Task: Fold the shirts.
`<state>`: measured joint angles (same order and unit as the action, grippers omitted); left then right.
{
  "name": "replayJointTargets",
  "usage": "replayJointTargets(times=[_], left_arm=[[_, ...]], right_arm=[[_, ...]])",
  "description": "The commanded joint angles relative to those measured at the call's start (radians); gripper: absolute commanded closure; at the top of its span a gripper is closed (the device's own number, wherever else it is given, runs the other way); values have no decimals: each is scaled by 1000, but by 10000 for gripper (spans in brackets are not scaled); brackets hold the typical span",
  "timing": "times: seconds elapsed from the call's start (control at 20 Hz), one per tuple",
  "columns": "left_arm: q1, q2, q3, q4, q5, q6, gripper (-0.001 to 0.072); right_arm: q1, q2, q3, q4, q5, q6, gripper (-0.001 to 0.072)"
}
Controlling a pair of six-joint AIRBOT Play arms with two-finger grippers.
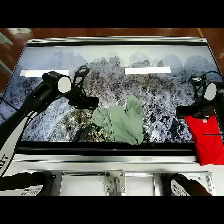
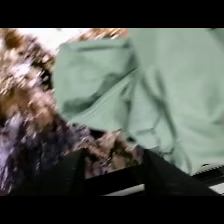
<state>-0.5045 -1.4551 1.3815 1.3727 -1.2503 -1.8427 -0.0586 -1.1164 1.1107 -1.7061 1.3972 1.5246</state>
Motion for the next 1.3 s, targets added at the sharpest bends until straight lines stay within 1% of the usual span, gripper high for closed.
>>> replayJointTargets(times=[0.0,0.05,0.1,0.2,0.3,0.4,0.5,0.65,0.75,0.8,0.85,0.9,0.95,1.0,1.1,1.25], left_arm=[[41,7,-191,-75,64,6,224],[48,6,-246,-117,116,5,13],[64,6,-301,-174,161,6,-2],[106,6,-383,-264,228,50,-2],[138,5,-433,-350,295,103,-2],[143,-8,-444,-398,367,124,-1],[142,-30,-444,-473,442,134,2],[143,-80,-443,-612,522,188,9],[143,-114,-443,-710,556,242,15],[142,-125,-443,-732,571,245,118],[143,-134,-443,-742,587,246,365],[143,-136,-443,-742,597,245,633],[143,-135,-443,-742,600,245,670],[143,-135,-443,-742,595,246,670],[143,-128,-443,-742,570,290,671],[143,-104,-443,-742,522,357,671]], right_arm=[[-1,-1,1,-23,-90,-18,21],[-1,-1,0,-20,-103,-17,21],[-1,-3,0,-3,-108,-17,21],[-1,-26,1,57,-108,-27,21],[-1,-61,1,169,-114,-79,21],[0,-98,1,254,-119,-85,21],[0,-127,1,309,-118,-85,21],[-1,-141,0,355,-116,-90,21],[-1,-141,0,415,-91,-129,22],[-1,-141,0,454,-72,-151,21],[-1,-142,0,499,-51,-176,21],[0,-144,-2,547,-41,-201,21],[0,-148,-10,593,-34,-225,21],[0,-153,-25,626,-35,-230,21],[0,-180,-72,676,-49,-229,21],[-1,-244,-144,689,-163,-203,21]])
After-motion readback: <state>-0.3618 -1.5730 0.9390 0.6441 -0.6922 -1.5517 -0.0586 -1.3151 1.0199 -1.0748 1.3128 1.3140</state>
